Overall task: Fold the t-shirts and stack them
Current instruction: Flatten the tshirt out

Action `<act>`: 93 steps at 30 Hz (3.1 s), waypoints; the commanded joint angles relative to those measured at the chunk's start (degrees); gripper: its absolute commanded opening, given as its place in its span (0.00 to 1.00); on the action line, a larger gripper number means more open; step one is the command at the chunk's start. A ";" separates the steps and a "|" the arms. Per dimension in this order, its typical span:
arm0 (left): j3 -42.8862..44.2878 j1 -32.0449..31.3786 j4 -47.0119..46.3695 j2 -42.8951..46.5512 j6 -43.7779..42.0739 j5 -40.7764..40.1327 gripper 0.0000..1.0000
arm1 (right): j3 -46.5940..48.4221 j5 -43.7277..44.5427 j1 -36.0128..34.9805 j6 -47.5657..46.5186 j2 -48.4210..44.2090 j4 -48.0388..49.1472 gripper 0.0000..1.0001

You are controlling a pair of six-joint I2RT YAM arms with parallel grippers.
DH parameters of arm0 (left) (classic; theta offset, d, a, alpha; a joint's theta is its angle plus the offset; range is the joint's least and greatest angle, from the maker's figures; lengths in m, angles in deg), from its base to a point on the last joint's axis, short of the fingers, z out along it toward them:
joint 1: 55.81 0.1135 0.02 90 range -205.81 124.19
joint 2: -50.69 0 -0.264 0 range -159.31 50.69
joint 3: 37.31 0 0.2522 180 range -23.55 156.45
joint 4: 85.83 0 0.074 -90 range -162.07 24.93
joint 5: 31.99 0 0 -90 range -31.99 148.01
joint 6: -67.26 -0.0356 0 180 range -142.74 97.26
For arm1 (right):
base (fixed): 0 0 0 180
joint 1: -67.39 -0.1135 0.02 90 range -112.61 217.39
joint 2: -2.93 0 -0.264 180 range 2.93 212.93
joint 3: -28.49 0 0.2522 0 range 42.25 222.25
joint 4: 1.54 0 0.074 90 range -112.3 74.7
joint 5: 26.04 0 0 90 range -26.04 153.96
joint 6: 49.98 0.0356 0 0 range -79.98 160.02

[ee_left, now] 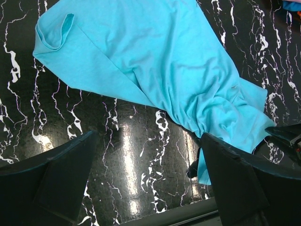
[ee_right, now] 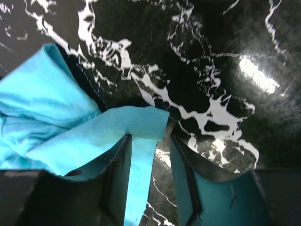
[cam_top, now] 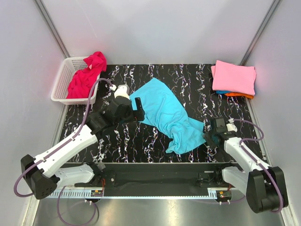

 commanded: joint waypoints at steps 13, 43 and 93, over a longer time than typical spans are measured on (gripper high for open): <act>-1.34 1.47 -0.54 2.88 -1.48 0.39 0.99 | 1.17 -0.82 7.09 -6.17 -0.72 3.23 0.57; 3.40 9.45 -0.45 -6.92 0.27 6.70 0.99 | 7.49 0.47 9.29 -9.25 -6.41 -4.38 0.00; 23.65 20.19 -4.05 -56.99 8.00 4.88 0.76 | 17.78 -6.80 9.38 -15.67 -3.97 -3.27 0.00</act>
